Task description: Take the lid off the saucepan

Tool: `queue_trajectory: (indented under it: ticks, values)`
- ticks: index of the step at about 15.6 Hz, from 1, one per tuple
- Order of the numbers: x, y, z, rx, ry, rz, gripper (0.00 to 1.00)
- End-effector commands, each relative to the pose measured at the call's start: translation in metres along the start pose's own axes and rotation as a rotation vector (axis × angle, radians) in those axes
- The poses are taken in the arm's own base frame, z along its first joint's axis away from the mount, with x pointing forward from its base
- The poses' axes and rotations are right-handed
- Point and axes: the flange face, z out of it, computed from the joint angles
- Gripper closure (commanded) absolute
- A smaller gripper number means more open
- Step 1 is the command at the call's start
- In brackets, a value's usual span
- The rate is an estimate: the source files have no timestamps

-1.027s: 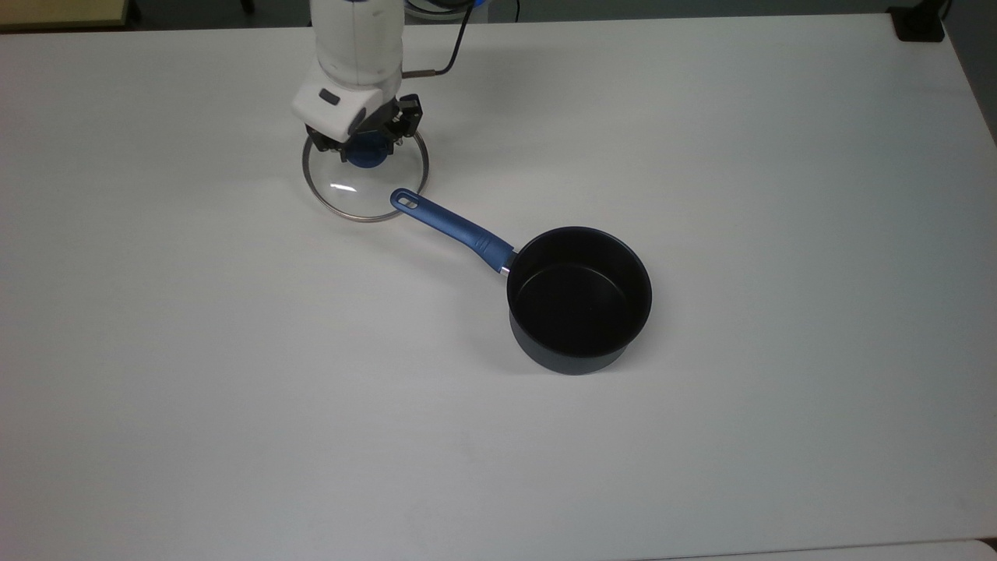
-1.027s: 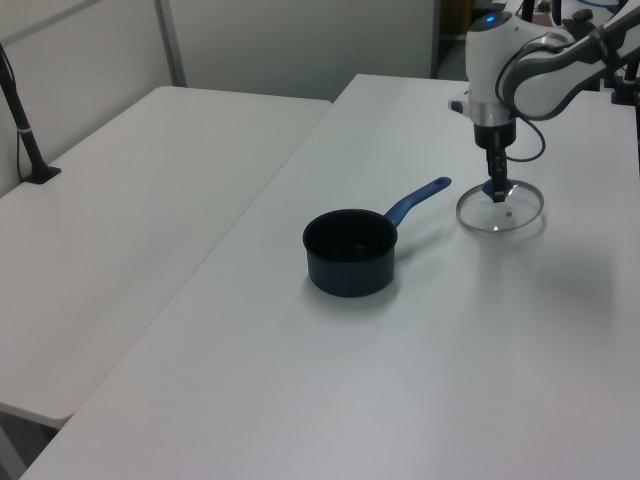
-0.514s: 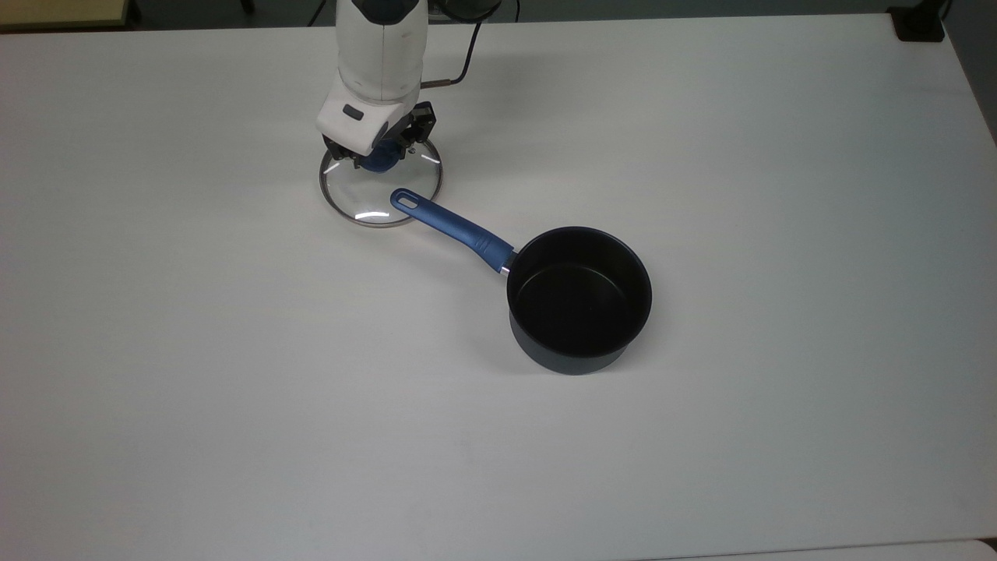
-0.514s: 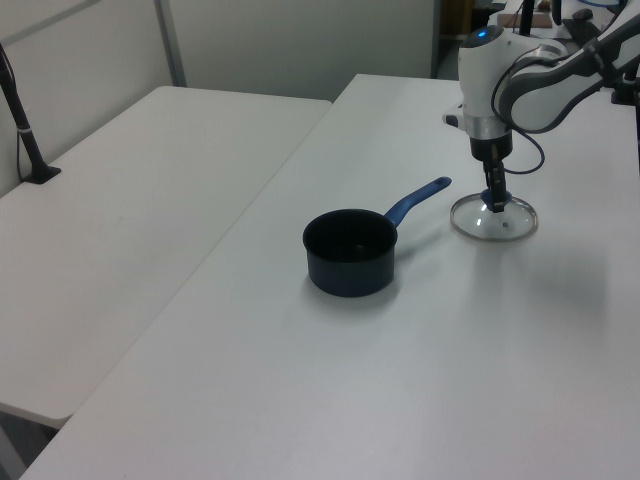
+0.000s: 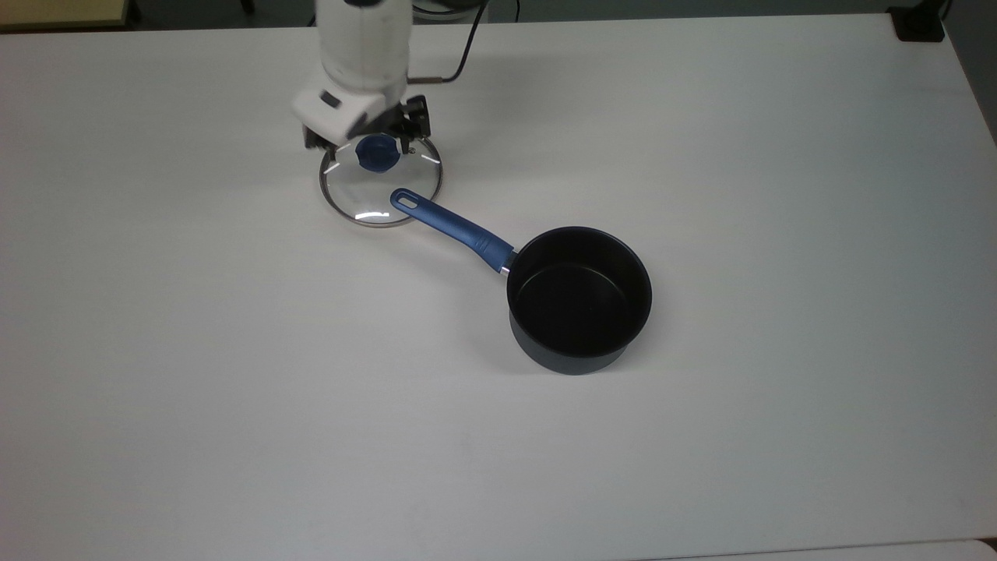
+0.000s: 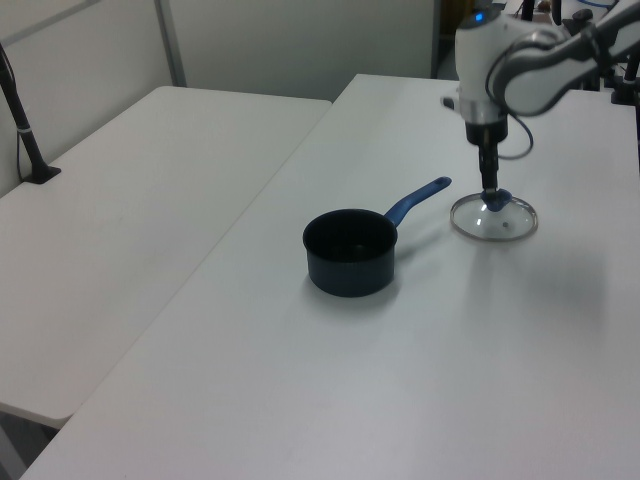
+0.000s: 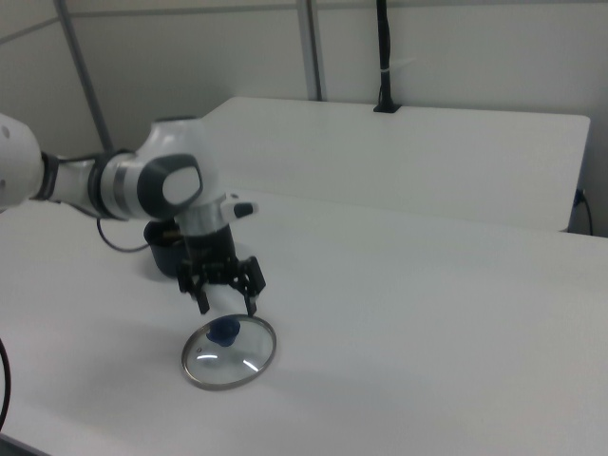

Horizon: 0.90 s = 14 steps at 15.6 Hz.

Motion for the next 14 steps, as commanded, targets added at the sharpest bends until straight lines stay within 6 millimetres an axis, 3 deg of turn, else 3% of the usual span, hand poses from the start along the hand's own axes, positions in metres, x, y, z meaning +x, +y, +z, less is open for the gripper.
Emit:
queue_trajectory:
  ticks: [1, 4, 7, 11, 14]
  values:
    - [-0.019, 0.013, -0.078, 0.038, 0.018, 0.134, 0.0]
    - [-0.037, 0.02, -0.136, 0.076, 0.061, 0.16, 0.0]
    - [-0.046, 0.023, -0.173, 0.076, 0.076, 0.171, 0.0]
    - [-0.048, 0.033, -0.188, 0.072, 0.09, 0.187, 0.0]
    - [-0.049, 0.036, -0.185, 0.073, 0.077, 0.191, 0.0]
